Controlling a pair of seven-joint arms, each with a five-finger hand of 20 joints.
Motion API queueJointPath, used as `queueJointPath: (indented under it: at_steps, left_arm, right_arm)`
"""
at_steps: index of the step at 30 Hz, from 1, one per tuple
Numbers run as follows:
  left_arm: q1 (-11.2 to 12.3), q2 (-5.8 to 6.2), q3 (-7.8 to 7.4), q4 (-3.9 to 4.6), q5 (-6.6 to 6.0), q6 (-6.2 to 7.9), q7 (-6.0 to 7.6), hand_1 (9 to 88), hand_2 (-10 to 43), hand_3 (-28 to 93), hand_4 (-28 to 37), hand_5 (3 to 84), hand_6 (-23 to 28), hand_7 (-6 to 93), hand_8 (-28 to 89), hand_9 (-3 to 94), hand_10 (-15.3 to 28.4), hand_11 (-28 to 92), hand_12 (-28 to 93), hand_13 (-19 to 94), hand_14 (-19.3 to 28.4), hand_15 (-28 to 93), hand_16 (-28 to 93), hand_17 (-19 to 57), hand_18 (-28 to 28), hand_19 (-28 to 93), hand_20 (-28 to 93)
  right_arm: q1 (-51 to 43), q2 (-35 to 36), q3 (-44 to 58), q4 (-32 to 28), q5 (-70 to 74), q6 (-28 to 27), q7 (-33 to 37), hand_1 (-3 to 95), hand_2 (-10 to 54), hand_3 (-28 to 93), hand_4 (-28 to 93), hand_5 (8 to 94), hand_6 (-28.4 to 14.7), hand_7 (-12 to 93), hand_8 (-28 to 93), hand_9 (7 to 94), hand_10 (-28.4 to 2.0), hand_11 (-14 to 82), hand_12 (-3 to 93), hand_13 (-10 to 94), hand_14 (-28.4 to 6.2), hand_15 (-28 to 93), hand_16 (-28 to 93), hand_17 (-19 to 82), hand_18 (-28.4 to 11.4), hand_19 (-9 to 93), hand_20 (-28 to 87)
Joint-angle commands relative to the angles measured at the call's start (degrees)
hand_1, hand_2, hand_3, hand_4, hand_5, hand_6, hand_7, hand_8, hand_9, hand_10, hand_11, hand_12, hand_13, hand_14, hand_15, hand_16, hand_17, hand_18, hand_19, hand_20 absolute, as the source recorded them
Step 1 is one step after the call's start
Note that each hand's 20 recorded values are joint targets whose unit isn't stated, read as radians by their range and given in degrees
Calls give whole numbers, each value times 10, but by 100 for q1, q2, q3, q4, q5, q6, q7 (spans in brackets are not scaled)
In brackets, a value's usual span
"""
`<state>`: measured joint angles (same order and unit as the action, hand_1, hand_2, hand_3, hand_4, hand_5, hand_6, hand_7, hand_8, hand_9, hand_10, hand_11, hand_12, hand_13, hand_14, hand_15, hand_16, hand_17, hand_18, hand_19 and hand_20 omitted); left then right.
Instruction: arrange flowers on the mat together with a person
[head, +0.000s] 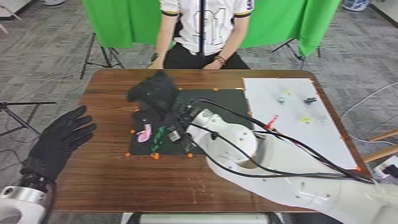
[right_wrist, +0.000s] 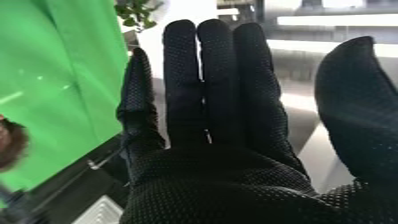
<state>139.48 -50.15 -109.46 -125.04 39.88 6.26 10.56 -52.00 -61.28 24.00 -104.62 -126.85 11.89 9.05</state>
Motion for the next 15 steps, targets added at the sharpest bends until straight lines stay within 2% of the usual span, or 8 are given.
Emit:
queueJointPath:
  at_steps: [1, 4, 7, 10, 11, 15]
  left_arm:
    - [184, -251, -3, -51, 5, 38, -37, 264, -5, 699, -177, 277, 20, 208, -100, 246, 113, 215, 185, 207, 141, 311, 17, -85, 212, 460, 84]
    - [126, -283, 34, -46, 20, 13, -27, 263, -5, 699, -175, 277, 20, 208, -99, 246, 113, 214, 186, 207, 141, 311, 17, -84, 212, 460, 84]
    - [153, -326, 33, -56, 10, 23, -16, 262, -5, 700, -174, 277, 20, 207, -99, 246, 113, 213, 186, 207, 141, 310, 17, -85, 212, 460, 84]
    - [152, -389, 70, -36, 5, 21, 26, 262, -5, 700, -174, 277, 20, 206, -98, 246, 113, 214, 187, 207, 141, 310, 17, -85, 212, 460, 84]
    - [171, -410, 87, -46, -7, 68, 59, 263, -5, 699, -174, 278, 20, 205, -98, 246, 113, 214, 187, 207, 141, 310, 17, -85, 212, 460, 84]
    - [89, -478, 135, -21, 16, 6, 31, 262, -5, 700, -174, 279, 21, 205, -97, 246, 113, 214, 187, 208, 141, 308, 18, -84, 212, 459, 84]
  right_arm:
    - [-2587, 1382, 4237, -651, 3364, -1182, -914, 204, 45, 876, -248, 475, -12, 272, -146, 475, -120, 237, 241, 364, -91, 336, 225, 125, -185, 471, 252]
    - [-3566, 1764, 5617, -650, 4714, -2258, -875, 211, 66, 871, -244, 431, -21, 247, -138, 432, -130, 204, 236, 328, -98, 303, 225, 115, -187, 456, 241]
    - [-4598, 1931, 6811, -567, 6460, -2756, -555, 202, 71, 873, -235, 401, -32, 202, -120, 395, -137, 158, 231, 293, -112, 256, 242, 105, -188, 453, 233]
    - [-5701, 1838, 7777, -744, 7533, -2577, -561, 191, 55, 868, -223, 388, -33, 171, -111, 383, -138, 121, 218, 285, -124, 219, 243, 104, -193, 443, 221]
    - [-5965, 1717, 8052, -808, 7631, -2657, -556, 195, 42, 869, -221, 385, -31, 166, -108, 382, -134, 110, 213, 288, -124, 207, 241, 109, -197, 433, 211]
    - [-6853, 1269, 8739, -1176, 7826, -2290, -888, 199, 15, 858, -221, 371, -26, 138, -98, 377, -127, 78, 207, 288, -127, 127, 256, 114, -205, 385, 177]
